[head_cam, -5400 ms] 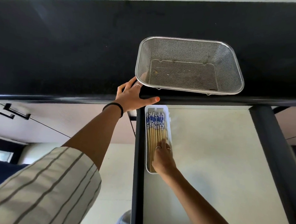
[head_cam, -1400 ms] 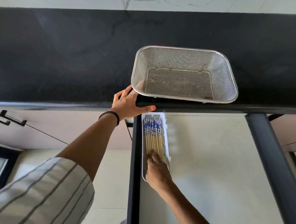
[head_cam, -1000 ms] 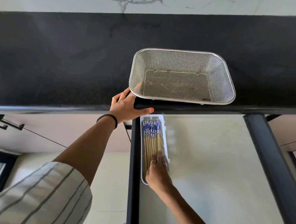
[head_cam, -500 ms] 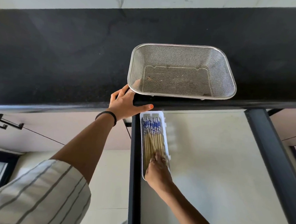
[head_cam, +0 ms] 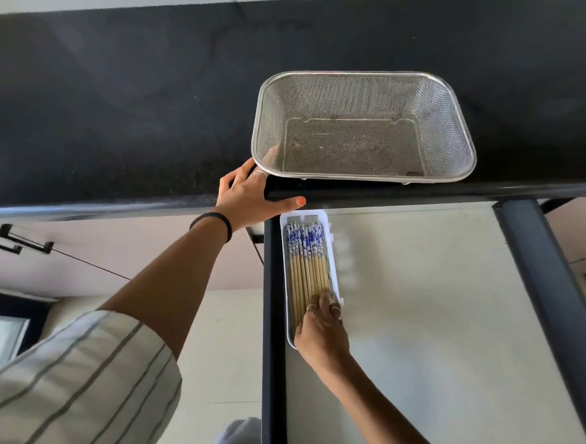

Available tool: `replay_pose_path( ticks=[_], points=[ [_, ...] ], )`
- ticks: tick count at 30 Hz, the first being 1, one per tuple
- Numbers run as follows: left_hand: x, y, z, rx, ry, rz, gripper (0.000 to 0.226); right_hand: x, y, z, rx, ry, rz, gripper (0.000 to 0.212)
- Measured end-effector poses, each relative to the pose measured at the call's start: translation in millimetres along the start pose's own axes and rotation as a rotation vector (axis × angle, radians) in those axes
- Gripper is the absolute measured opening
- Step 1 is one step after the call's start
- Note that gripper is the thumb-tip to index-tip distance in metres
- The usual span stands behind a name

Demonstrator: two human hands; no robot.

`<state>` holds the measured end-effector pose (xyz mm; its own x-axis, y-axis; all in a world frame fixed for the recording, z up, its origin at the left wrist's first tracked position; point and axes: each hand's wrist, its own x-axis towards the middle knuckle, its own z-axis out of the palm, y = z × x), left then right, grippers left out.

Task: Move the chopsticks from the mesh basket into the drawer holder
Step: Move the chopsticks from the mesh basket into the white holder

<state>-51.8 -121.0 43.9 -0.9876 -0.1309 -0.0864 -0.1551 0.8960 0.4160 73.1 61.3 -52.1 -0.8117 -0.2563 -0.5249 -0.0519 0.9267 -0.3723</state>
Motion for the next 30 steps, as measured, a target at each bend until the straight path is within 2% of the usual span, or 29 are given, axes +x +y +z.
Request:
replay_pose_path(
  ticks=[15,23,30],
  points=[
    [0,-1,-2,-0.013,-0.022,0.033,0.095,-10,-1,8,-0.018,-0.034,-0.11,0.06],
    [0,-1,-3,0.005,-0.031,0.082,0.093,-4,-7,11,0.05,0.034,-0.065,0.062],
    [1,-3,-2,0.009,-0.057,0.08,0.098,-3,-8,16,0.107,0.018,-0.055,0.066]
  ],
)
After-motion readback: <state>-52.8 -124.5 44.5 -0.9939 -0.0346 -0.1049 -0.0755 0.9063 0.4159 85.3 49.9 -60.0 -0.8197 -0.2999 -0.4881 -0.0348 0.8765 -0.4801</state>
